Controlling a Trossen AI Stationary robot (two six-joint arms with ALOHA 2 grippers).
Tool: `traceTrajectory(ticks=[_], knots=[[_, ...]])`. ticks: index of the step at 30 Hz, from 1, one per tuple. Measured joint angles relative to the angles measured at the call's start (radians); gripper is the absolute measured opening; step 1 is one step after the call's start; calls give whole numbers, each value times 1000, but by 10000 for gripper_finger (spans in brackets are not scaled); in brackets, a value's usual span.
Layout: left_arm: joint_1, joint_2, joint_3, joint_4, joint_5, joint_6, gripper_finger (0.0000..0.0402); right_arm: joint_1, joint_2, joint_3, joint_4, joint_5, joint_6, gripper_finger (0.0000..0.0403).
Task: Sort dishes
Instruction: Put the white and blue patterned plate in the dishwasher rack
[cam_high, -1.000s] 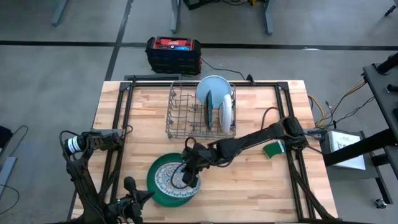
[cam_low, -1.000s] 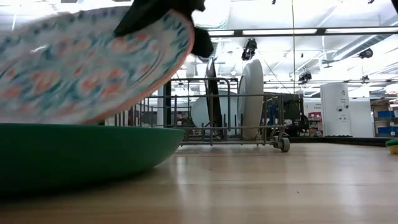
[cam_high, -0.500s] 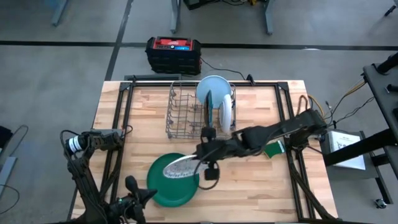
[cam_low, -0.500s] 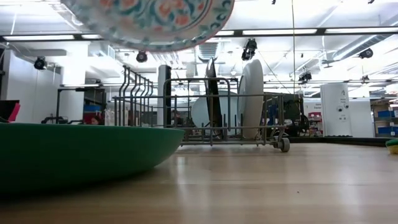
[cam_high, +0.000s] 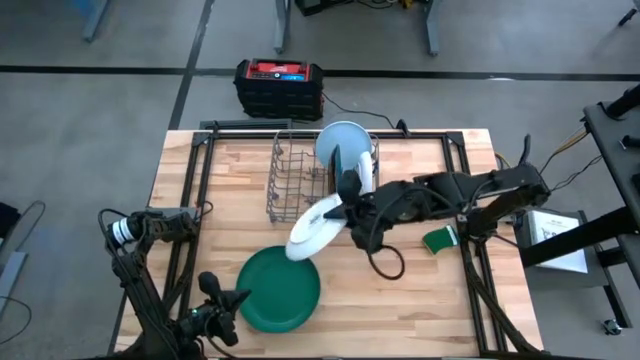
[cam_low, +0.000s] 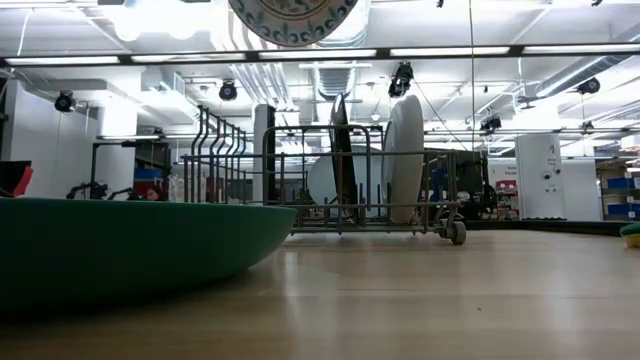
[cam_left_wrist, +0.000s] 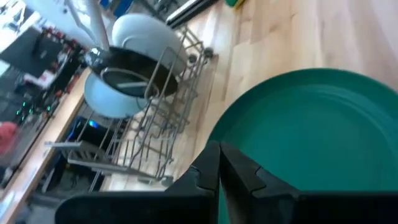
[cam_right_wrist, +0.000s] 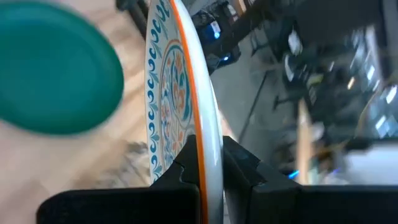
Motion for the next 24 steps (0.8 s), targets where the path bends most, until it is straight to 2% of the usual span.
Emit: traceTrajectory(ticks=[8,15,24], knots=[[38,0,-13,-7,21,-17,0,-109,2,0,-14,6,-448,18],[93,0,-14,-8,65,-16,0,-216,32,2,-142,58,-551,18],[161,-1,-32,-7,65,-11,0,-279,51,2,-147,75,-716,18]])
